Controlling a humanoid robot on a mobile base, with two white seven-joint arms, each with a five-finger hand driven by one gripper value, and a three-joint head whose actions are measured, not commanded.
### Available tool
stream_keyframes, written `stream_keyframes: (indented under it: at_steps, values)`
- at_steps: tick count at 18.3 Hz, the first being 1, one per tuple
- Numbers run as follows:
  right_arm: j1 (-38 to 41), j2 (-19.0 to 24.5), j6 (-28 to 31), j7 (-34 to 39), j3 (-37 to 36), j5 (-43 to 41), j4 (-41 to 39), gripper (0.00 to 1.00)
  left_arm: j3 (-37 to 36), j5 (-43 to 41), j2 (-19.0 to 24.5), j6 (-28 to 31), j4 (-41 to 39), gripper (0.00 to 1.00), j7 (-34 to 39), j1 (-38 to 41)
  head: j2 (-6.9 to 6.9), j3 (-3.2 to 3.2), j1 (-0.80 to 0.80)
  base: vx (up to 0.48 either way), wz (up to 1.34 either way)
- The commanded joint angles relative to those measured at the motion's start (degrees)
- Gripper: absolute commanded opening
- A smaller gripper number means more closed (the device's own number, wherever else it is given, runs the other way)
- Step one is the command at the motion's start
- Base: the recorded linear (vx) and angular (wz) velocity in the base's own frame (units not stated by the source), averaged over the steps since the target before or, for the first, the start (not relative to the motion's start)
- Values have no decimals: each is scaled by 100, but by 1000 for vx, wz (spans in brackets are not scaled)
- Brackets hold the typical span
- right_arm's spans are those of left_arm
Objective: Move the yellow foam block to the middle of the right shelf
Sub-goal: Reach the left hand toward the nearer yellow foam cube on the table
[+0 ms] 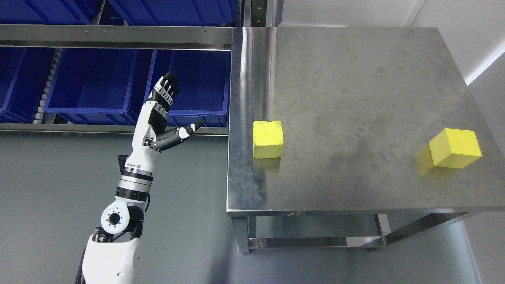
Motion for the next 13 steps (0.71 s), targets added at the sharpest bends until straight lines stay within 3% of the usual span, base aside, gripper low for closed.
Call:
stream_keyframes:
  at_steps: [1, 7, 9, 11, 13]
  values:
    - [9, -100, 1, 2, 1, 18, -100, 100, 12, -5, 100, -13, -9, 100, -6, 7, 0, 0, 0, 126, -134]
    - [9, -100, 1, 2, 1, 18, -100, 100, 30, -5, 100, -187, -43, 100, -76, -1, 0, 0, 0, 58, -95]
    - [9, -100, 1, 2, -8, 18, -100, 100, 21, -5, 307, -504, -175, 100, -766, -1, 0, 0, 0, -2, 28]
    - [9, -100, 1, 2, 1, 18, -100, 100, 56, -5, 404, -549, -333, 100, -1837, 16, 0, 0, 0, -15, 54]
    - [9, -100, 1, 2, 1, 18, -100, 100, 13, -14, 448, -496, -342, 98, -2429, -62, 0, 0, 0, -8, 19]
